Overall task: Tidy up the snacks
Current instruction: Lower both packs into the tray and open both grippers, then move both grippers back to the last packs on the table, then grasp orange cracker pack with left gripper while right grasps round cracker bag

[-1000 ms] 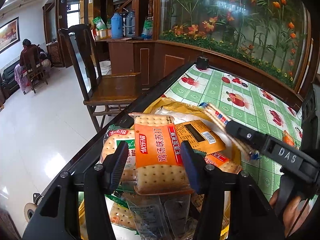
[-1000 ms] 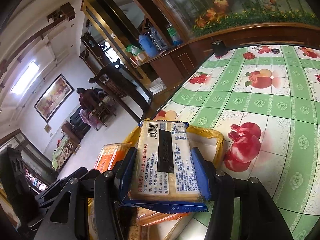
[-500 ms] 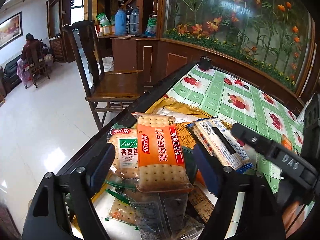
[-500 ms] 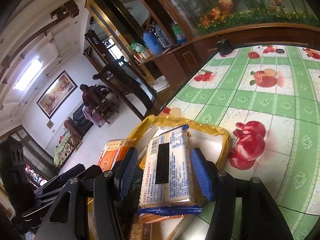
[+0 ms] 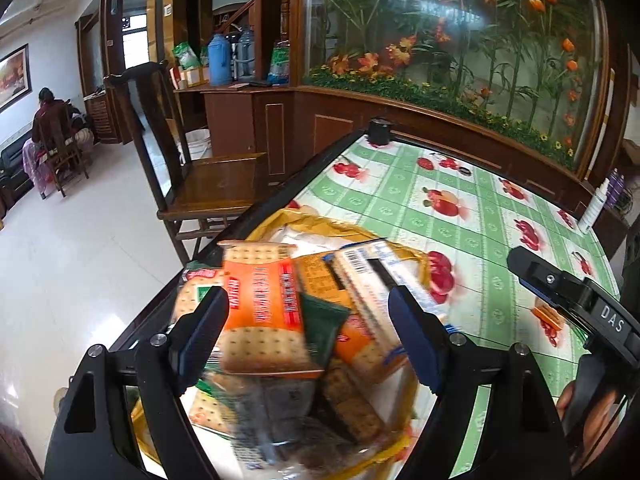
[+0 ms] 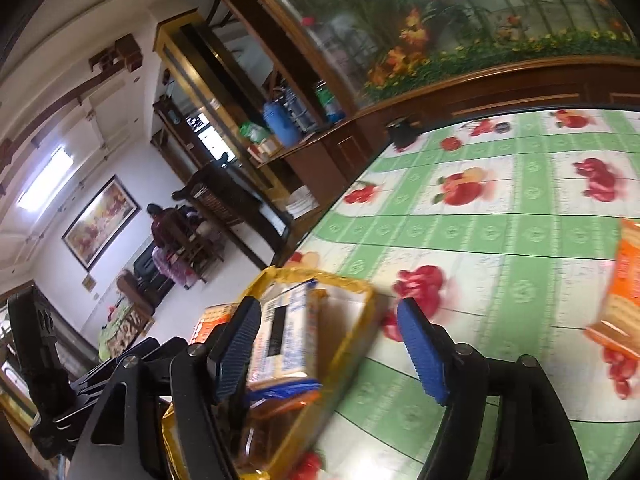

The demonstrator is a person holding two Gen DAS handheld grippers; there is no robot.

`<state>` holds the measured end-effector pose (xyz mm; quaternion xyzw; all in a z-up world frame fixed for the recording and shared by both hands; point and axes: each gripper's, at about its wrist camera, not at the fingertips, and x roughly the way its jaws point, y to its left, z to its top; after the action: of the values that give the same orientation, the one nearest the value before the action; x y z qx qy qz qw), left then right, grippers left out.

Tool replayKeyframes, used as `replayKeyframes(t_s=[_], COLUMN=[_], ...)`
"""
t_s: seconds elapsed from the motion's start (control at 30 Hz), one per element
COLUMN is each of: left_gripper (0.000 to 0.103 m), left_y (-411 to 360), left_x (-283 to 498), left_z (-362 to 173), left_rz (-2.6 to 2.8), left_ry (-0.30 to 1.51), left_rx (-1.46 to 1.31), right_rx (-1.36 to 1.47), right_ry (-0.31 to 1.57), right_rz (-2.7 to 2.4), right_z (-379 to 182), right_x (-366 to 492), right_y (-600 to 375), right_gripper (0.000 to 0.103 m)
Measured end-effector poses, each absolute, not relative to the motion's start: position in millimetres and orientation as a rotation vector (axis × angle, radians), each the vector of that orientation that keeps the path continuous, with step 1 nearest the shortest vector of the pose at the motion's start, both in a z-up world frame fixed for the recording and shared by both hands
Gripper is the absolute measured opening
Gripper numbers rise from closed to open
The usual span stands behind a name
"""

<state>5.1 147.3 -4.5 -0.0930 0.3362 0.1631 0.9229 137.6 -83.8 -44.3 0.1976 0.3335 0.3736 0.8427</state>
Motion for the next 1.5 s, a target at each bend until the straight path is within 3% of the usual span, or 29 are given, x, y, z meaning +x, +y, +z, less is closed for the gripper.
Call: replayKeyframes(t_s=[0.2,0.37,0.97,1.13,1.5], left_gripper=[0.083,0.082,0.082,0.082,0.082], left_y=[128,101,-46,-82,-80], left_x=[11,23,91,114,130], left_z=[-1,-2,-24,-35,-48], left_rz=[0.293,0.234,-0.108,-0.173,-0.184], left_ry=[0.688,0.71,0.808,0.857,0.895], left_rx=[-0.195,-0.178,-0.002,0.066,0.049], right_rx=[0.411,0.383,0.332,0.297,0.242], right_ry=[0.689,0.684,0.73,0.809,0.878], right_rz=[0.737,0.645,0.216,0.177,0.004], right_z=[-43,-43,-81,-103,-117], right_x=[131,130,135,157,202], right_y=[-120,-161,-342,-335,-301], right_gripper=[0.076,0.086,0.094,0.094,0.094])
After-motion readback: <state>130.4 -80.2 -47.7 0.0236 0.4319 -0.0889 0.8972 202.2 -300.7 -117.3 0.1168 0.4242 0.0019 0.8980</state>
